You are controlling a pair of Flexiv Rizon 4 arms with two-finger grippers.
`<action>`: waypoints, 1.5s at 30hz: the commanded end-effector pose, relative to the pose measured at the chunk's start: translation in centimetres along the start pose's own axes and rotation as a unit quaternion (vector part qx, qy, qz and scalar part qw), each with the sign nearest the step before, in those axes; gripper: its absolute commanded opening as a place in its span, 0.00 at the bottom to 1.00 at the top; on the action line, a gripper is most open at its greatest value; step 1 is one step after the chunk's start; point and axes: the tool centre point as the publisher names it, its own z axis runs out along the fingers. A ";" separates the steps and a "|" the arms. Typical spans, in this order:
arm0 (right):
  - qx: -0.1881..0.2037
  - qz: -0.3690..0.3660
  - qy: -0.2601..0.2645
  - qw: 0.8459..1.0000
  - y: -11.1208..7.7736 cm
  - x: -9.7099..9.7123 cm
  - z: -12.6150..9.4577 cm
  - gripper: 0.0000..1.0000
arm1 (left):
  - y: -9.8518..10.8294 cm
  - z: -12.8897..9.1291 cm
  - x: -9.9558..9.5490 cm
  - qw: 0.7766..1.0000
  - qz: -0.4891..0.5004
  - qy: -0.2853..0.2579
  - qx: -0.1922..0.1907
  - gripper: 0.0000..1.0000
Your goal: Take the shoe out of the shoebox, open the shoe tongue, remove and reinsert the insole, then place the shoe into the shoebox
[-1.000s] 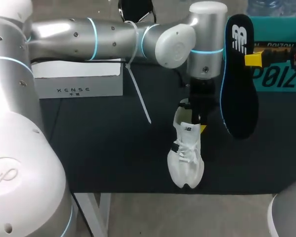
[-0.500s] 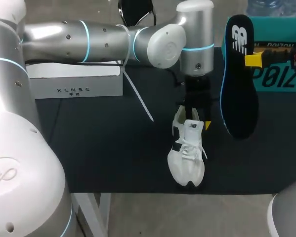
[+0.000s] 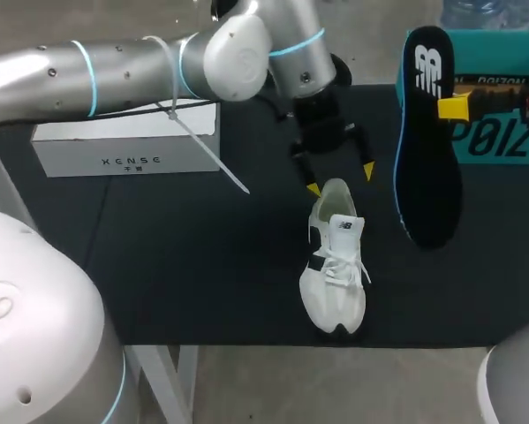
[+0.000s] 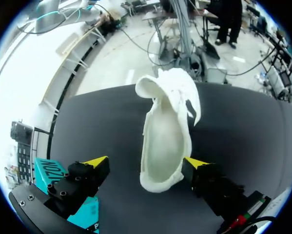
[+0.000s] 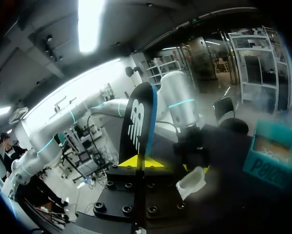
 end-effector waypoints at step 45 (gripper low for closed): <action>0.002 0.001 0.000 1.000 0.1 -0.1 0.2 0.00 | -4.5 -6.5 8.3 0.775 0.018 -0.631 0.021 1.00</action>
